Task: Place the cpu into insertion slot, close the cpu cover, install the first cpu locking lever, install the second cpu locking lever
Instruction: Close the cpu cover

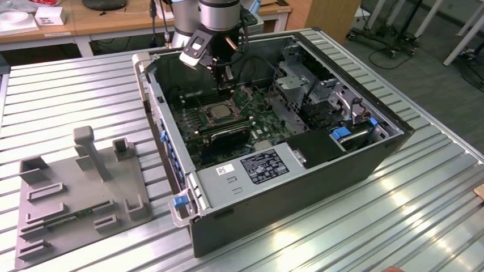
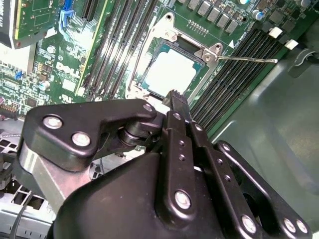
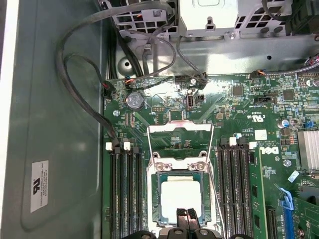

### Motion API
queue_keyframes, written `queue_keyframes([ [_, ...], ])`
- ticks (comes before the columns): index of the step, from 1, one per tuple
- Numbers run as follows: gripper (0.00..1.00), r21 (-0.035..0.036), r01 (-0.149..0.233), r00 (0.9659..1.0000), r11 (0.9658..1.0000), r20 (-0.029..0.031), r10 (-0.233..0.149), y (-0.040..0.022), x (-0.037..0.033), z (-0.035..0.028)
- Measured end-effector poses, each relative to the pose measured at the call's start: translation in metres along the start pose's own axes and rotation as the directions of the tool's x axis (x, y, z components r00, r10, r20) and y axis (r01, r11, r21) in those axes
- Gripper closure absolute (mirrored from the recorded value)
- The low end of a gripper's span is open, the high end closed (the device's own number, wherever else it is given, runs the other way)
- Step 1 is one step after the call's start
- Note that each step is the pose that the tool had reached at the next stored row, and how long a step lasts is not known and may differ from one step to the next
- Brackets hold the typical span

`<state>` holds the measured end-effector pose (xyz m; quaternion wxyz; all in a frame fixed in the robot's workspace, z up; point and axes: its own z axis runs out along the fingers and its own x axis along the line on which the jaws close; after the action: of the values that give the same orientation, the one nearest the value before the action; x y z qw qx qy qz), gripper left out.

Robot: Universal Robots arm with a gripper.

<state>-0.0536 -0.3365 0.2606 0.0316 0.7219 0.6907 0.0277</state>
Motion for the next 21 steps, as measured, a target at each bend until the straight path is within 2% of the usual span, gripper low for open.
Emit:
queue_keyframes([
  [7,0.90,-0.0001,0.000,1.0000,1.0000,-0.0002,0.000,0.0002,0.0000,-0.0006],
  [10,0.90,-0.0001,0.000,1.0000,1.0000,-0.0002,0.000,0.0023,0.0001,-0.0005],
  [15,0.90,-0.0002,0.000,1.0000,1.0000,-0.0003,0.000,0.0090,0.0004,0.0002],
  [21,0.90,-0.0001,0.000,1.0000,1.0000,-0.0002,0.000,0.0205,0.0009,0.0011],
])
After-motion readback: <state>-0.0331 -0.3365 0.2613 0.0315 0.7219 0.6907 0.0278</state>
